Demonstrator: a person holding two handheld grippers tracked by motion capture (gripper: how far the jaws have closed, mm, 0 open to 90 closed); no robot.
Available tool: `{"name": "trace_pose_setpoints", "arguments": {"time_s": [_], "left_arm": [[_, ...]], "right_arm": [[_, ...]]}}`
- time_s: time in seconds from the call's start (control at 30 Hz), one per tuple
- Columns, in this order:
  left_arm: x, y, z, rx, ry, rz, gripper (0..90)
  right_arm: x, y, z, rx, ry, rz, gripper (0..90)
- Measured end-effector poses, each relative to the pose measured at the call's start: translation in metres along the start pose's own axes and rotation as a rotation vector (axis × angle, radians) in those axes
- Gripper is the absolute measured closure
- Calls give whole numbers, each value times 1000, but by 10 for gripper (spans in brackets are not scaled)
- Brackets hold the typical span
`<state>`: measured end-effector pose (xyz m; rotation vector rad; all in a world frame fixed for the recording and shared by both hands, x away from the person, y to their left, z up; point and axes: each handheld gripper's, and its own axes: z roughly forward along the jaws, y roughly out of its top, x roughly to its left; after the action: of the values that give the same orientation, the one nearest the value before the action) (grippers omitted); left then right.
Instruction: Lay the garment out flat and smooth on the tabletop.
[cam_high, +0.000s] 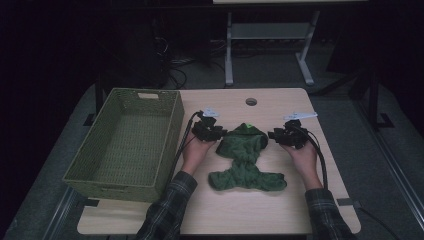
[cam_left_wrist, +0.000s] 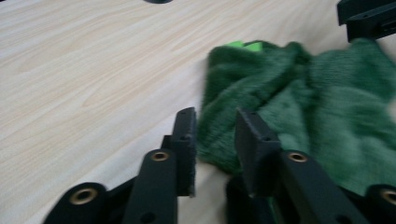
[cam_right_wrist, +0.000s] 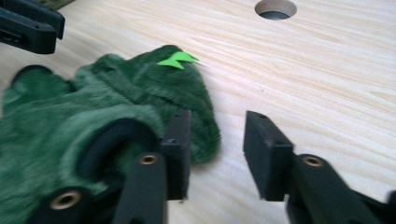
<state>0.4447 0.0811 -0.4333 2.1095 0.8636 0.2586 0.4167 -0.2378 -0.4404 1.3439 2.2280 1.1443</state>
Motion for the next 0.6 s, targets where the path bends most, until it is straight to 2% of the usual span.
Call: {"name": "trace_pose_setpoints", "arguments": {"time_s": [0.03,0.13,0.17,0.2,0.4,0.43,0.47,0.5,0.53,0.57,0.6], "left_arm": [[-4,-1,-7,7,-10,14,626],[-9,-4,-13,2,-29,11,563],[-11,-6,-16,-1,-32,16,563],[-16,-11,-22,1,-49,25,516],[-27,-27,-35,-1,-75,22,410],[-28,-30,-38,7,-77,32,396],[-31,-33,-40,3,-74,38,396],[-36,-38,-46,-2,-78,50,373],[-36,-38,-46,-2,-78,50,360],[-42,-44,-53,-4,-73,65,347],[-44,-48,-57,-8,-77,71,343]], "right_arm": [[4,0,-7,16,-7,-15,545],[7,-1,-13,30,-8,-9,542],[9,-3,-17,23,-20,-20,542],[15,-8,-24,9,-64,-30,519],[21,-15,-38,19,-29,-16,522],[24,-17,-42,34,-4,-9,528],[24,-17,-42,34,-4,-9,528],[28,-21,-46,32,6,-16,572],[28,-21,-46,32,6,-16,572],[32,-26,-49,10,-3,-49,595],[34,-26,-51,20,1,-51,597]]}}
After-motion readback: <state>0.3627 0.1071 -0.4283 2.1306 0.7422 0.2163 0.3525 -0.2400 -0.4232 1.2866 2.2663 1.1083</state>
